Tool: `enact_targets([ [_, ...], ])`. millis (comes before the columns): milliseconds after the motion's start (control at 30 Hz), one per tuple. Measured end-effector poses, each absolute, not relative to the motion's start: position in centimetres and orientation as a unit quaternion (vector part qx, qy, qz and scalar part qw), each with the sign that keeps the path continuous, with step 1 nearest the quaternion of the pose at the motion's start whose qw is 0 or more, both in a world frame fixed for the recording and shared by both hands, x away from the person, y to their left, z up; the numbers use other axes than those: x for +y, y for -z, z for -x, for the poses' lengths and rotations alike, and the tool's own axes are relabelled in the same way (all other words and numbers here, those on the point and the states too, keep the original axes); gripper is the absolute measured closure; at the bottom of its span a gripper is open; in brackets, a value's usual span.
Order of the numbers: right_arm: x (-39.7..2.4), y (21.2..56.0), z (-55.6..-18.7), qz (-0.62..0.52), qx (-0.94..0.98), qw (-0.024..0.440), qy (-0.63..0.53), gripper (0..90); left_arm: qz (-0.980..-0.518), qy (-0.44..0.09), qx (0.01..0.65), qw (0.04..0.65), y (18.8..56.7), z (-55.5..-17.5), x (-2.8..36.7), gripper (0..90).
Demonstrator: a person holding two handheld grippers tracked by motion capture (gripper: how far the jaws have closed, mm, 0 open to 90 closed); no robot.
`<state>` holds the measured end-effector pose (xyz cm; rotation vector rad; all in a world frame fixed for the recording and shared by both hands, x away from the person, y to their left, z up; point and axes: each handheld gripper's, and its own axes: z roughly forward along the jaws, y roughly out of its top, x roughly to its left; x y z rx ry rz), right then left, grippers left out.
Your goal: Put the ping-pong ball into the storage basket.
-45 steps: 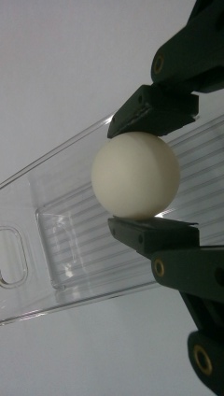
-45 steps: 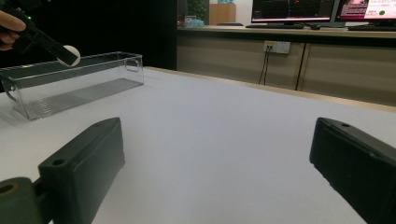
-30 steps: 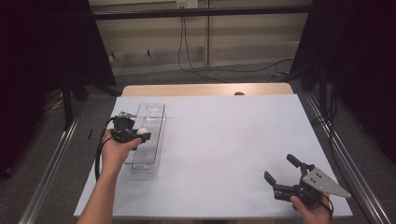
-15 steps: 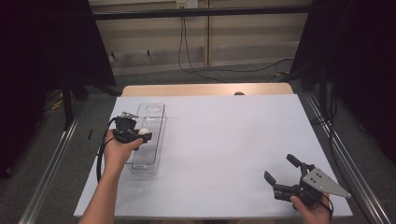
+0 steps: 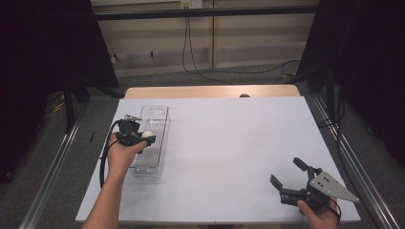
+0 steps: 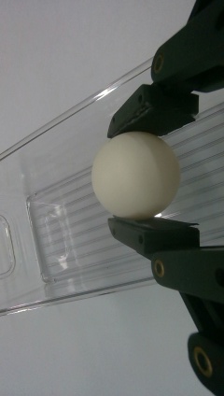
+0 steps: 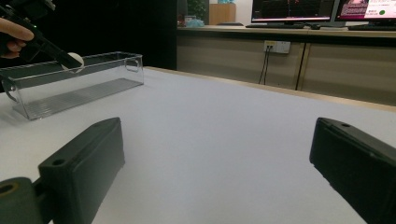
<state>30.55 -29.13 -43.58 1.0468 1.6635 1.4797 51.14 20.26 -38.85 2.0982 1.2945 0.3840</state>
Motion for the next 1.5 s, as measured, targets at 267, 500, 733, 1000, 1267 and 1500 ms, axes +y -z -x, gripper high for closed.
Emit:
enact_targets([
  [267, -29.11, 43.58, -30.53, -0.401, 0.637, 0.334, -0.567, 2.7, -0.798, -0.149, 0.491, 0.315, 38.98, -51.26, 20.23, 50.8],
  [500, -29.13, 43.57, -30.54, -0.401, 0.637, 0.334, -0.567, 2.6, -0.796, -0.152, 0.494, 0.314, 39.05, -51.29, 20.19, 50.8],
  [733, -29.16, 43.57, -30.52, -0.402, 0.637, 0.333, -0.567, 2.7, -0.793, -0.153, 0.498, 0.316, 39.08, -51.30, 20.27, 50.8],
  [1000, -29.14, 43.56, -30.52, -0.401, 0.637, 0.334, -0.567, 2.7, -0.793, -0.158, 0.497, 0.315, 39.18, -51.35, 20.30, 50.8],
  [1267, -29.14, 43.56, -30.50, -0.401, 0.637, 0.334, -0.567, 2.7, -0.795, -0.160, 0.497, 0.309, 39.27, -51.43, 20.13, 47.1],
  [1500, -29.14, 43.55, -30.50, -0.401, 0.637, 0.334, -0.567, 2.6, -0.791, -0.164, 0.498, 0.316, 39.21, -51.24, 20.22, 45.0],
])
